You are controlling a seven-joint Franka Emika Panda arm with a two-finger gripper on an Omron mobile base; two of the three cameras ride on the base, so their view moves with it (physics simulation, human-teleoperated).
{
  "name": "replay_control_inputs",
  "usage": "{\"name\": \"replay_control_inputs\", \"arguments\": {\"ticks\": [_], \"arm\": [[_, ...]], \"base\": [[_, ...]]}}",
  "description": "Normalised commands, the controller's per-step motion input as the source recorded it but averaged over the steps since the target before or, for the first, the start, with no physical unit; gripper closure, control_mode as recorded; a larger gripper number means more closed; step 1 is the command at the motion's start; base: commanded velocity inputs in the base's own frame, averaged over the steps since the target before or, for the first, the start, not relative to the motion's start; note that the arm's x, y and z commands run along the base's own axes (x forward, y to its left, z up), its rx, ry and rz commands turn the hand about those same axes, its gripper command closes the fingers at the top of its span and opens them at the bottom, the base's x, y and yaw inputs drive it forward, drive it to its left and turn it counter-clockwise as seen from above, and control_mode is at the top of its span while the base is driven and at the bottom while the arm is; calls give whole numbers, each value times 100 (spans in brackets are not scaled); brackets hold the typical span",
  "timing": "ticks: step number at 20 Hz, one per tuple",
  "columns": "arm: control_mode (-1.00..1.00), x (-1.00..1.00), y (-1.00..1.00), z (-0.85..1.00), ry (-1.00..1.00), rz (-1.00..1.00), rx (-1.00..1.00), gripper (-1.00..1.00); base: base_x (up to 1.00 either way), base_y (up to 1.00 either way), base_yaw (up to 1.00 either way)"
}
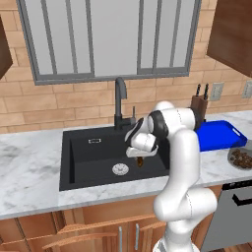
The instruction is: Pick up all produce items and place them in the sink. Turn on the sink faucet to wash them. Then turn the sink off and put them in the tray.
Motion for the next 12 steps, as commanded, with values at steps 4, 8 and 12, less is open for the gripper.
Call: {"name": "replay_control_inputs", "arguments": {"ticks": [4,8,12], "arm": [[-100,25,3,-28,1,0,-1,100],[-100,14,1,-32,0,0,-2,100],[-100,4,3,-29,0,0,-2,100]], "base": [[0,0,0],[0,0,0],[0,0,0]]}}
